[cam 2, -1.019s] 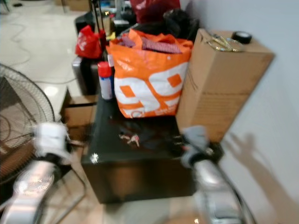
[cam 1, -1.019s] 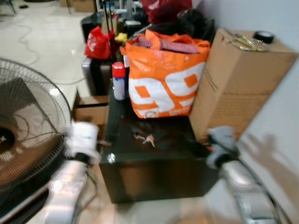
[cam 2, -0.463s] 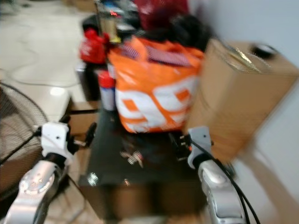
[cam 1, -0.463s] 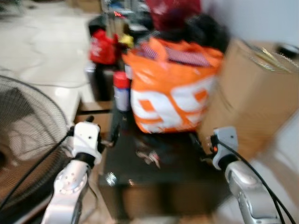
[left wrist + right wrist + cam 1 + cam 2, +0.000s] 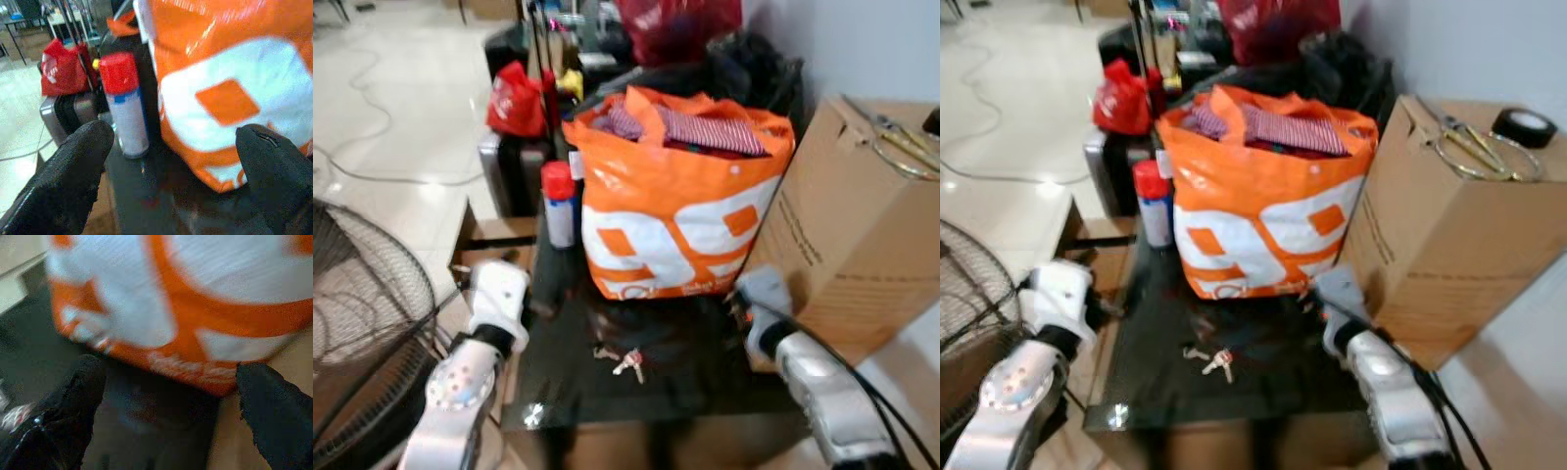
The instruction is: Hang keys on a hook
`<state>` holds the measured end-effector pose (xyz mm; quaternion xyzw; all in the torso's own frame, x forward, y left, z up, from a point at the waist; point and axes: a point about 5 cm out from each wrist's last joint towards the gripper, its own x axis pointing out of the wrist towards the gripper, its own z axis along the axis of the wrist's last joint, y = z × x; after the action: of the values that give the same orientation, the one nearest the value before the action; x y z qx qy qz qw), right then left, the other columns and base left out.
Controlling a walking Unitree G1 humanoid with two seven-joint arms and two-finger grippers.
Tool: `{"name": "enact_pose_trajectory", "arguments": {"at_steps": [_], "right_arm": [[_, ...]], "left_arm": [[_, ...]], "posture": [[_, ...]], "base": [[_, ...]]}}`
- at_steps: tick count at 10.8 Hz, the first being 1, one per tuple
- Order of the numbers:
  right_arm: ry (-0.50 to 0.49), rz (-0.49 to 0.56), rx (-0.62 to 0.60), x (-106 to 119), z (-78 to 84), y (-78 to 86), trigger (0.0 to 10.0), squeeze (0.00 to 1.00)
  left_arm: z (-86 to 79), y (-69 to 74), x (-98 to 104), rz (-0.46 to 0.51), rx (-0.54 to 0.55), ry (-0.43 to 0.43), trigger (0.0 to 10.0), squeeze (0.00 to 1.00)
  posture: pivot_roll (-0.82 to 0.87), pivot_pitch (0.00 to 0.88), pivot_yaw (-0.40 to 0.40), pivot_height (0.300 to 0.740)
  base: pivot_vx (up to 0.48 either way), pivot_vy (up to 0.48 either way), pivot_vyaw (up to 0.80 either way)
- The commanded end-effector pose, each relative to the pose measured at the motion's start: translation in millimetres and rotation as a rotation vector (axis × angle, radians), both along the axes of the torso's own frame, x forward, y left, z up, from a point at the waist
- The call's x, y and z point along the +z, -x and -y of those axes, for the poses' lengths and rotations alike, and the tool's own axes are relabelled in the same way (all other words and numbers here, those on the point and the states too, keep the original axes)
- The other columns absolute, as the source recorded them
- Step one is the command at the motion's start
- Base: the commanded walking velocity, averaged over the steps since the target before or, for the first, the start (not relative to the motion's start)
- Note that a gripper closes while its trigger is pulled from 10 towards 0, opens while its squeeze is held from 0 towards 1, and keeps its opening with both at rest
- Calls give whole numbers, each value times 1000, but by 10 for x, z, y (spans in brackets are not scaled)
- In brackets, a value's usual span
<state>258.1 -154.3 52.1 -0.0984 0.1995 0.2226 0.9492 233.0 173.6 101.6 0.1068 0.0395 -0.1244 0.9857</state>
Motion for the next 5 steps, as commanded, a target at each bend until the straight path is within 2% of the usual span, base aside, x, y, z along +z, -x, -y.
{"name": "enact_pose_trajectory", "arguments": {"at_steps": [1, 2, 5], "right_arm": [[-8, -12, 84, 4, -136, -32, 10000, 1000], [0, -30, 124, -37, -199, -42, 10000, 1000], [18, -106, 200, -242, -386, -62, 10000, 1000]], "left_arm": [[-33, 52, -99, -60, -22, -42, 10000, 322], [-50, 79, -149, -88, -38, -70, 10000, 322], [-34, 179, -235, -166, -151, -84, 10000, 322]], "posture": [[67, 0, -37, 740], [68, 0, -40, 740], [72, 0, -54, 740]], "base": [[0, 0, 0], [0, 0, 0], [0, 0, 0]]}}
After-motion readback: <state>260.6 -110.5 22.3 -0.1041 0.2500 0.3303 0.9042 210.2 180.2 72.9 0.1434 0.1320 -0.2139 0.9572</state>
